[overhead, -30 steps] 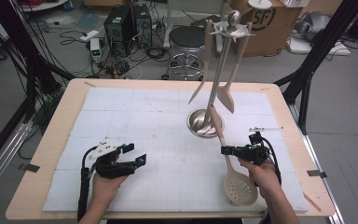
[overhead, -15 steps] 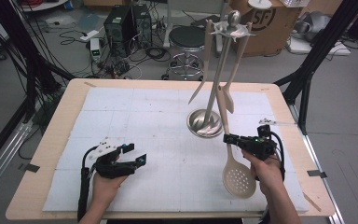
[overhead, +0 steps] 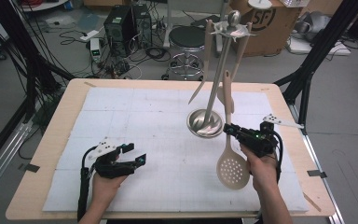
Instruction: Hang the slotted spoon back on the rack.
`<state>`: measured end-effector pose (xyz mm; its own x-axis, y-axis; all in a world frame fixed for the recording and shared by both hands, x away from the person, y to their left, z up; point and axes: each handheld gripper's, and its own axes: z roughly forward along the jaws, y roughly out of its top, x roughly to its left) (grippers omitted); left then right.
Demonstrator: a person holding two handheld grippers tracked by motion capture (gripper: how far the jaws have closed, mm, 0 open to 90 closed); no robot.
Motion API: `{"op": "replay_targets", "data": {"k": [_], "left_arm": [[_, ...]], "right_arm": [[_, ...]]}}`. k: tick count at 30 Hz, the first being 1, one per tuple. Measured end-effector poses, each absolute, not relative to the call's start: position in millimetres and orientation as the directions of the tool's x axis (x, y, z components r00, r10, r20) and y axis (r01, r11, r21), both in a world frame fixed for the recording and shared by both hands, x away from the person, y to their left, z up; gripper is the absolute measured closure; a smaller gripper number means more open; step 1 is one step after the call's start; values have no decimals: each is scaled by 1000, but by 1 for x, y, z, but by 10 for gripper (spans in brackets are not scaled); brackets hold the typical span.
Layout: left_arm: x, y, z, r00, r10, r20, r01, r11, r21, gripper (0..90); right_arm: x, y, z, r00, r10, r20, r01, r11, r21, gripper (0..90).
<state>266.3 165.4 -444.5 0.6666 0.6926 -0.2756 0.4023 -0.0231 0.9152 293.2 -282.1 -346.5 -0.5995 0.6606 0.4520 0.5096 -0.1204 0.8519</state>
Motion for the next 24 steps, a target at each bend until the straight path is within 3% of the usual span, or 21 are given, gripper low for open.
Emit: {"op": "replay_targets", "data": {"k": [12, 24], "left_arm": [[266, 167, -444, 666, 692, -278, 404, -21, 915, 279], [266, 167, -444, 665, 693, -278, 404, -20, 915, 280]], "right_arm": [[287, -269, -331, -635, 672, 383, 367, -173, 914, 783], [283, -262, -315, -647, 679, 347, 286, -206, 936, 783]]}}
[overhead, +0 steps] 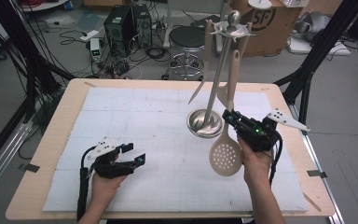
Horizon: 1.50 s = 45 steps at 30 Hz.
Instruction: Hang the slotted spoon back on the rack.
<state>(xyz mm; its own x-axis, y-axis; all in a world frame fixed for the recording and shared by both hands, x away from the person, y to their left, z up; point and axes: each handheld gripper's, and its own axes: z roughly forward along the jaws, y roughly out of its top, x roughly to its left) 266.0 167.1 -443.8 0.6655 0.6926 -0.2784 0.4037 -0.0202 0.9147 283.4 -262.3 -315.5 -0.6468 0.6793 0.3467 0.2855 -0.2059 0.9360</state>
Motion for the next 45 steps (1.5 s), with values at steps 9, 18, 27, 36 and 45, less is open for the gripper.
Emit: {"op": "replay_targets", "data": {"k": [9, 18, 27, 36, 45], "left_arm": [[266, 168, -443, 667, 691, -279, 402, -18, 915, 280], [266, 169, -443, 665, 692, -279, 401, -16, 916, 280], [266, 169, -443, 665, 692, -281, 402, -15, 915, 280], [265, 170, -443, 664, 692, -284, 402, -10, 916, 280], [265, 169, -443, 666, 692, -280, 400, -13, 917, 280]], "right_arm": [[283, -256, -300, -658, 683, 317, 237, -212, 948, 783], [293, -254, -292, -639, 704, 310, 247, -194, 949, 783], [306, -252, -297, -605, 740, 295, 268, -159, 950, 773], [312, -255, -306, -557, 758, 340, 311, -189, 932, 621], [307, -271, -328, -522, 772, 362, 351, -192, 916, 442]]}}
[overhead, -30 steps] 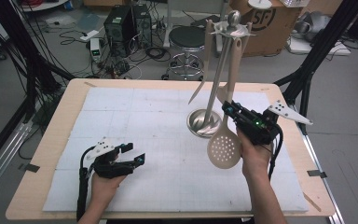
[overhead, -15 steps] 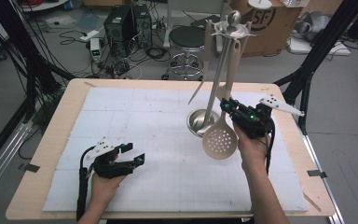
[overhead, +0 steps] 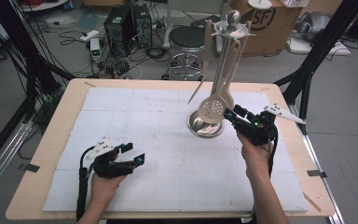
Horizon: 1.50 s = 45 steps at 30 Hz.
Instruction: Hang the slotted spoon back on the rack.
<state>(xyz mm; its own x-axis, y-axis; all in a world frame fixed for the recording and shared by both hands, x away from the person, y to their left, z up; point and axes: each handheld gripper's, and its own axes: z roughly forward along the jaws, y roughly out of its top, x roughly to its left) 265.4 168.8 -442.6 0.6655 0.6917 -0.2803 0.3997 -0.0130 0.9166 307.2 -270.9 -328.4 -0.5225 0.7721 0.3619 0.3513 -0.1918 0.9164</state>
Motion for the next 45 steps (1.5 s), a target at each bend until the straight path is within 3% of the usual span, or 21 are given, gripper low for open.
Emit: {"op": "replay_targets", "data": {"k": [9, 18, 26, 33, 45], "left_arm": [[266, 167, -443, 664, 694, -279, 402, -17, 916, 280], [271, 160, -440, 668, 686, -289, 399, -2, 917, 280], [269, 164, -442, 669, 687, -283, 397, -9, 918, 278], [270, 165, -442, 674, 677, -295, 397, 4, 918, 277], [271, 164, -443, 683, 657, -318, 407, 19, 913, 276]], "right_arm": [[298, -289, -361, -498, 787, 364, 378, -180, 908, 367], [291, -302, -382, -503, 782, 367, 385, -177, 906, 348], [289, -299, -399, -517, 785, 342, 405, -127, 905, 314], [289, -301, -418, -512, 765, 391, 482, -121, 868, 284], [285, -292, -433, -544, 747, 382, 497, -80, 864, 248]]}}
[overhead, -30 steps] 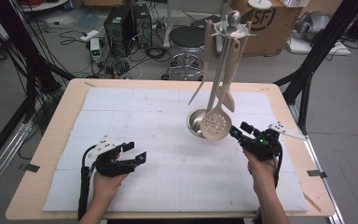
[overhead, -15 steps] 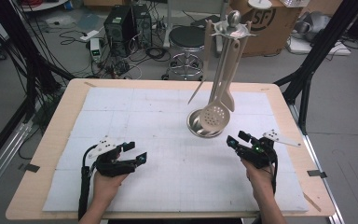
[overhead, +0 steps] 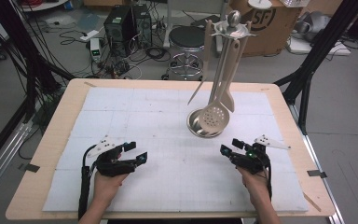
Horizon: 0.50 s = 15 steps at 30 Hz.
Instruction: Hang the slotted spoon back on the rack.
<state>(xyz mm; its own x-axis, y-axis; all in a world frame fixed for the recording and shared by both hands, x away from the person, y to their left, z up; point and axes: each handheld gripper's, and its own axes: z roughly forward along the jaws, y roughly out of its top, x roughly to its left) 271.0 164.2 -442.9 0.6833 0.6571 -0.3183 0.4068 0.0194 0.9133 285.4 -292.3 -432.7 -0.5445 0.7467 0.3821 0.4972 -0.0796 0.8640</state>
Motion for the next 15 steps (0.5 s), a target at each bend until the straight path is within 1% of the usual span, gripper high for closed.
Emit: {"op": "replay_targets", "data": {"k": [5, 9, 15], "left_arm": [[273, 163, -444, 684, 647, -337, 424, 24, 906, 275], [274, 163, -446, 680, 638, -361, 443, 34, 896, 271], [275, 162, -447, 682, 636, -362, 447, 29, 894, 269]], "right_arm": [[285, -292, -433, -546, 745, 383, 501, -76, 862, 236], [285, -292, -433, -557, 739, 379, 491, -75, 868, 208], [285, -292, -435, -561, 735, 381, 499, -67, 864, 200]]}}
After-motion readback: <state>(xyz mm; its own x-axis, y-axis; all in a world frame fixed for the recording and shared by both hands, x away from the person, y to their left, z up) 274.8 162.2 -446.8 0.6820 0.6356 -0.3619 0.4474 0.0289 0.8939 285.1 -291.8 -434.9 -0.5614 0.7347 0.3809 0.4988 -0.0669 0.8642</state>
